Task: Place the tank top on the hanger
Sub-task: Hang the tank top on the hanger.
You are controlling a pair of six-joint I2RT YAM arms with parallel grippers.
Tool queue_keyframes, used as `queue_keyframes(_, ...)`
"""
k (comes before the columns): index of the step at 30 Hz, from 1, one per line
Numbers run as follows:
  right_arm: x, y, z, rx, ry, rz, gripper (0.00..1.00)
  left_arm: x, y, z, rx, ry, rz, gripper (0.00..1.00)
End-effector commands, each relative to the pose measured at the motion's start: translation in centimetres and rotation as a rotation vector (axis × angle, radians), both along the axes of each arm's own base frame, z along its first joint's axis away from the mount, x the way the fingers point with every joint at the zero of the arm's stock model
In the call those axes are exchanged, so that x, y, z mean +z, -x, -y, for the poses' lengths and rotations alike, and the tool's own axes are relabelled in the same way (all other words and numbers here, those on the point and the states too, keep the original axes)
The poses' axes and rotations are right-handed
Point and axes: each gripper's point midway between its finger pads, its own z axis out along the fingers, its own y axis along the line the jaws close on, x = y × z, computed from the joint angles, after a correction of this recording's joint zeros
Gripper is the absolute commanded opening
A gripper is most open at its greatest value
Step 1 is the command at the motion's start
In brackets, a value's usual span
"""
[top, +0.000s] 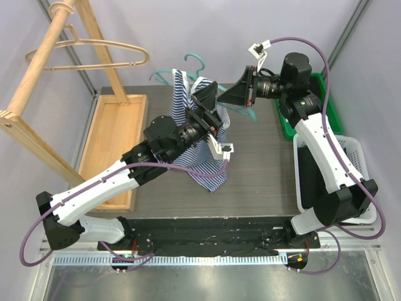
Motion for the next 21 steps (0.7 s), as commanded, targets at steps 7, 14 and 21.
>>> queue_keyframes(7,3.2,2.4,1.0,-0.015,-0.012,0.165,0.01,-1.3,-0.6,0.0,0.019,-0.032,-0.217,0.81)
queue_keyframes(14,3.0,3.3,0.9,0.0,0.009,0.183,0.01,-1.1,-0.6,0.3,0.012,-0.042,-0.244,0.79)
queue_keyframes(21,1.3,4.4,0.8,0.031,0.089,0.224,0.01,-1.8,-0.3,0.6,-0.009,-0.081,-0.255,0.74)
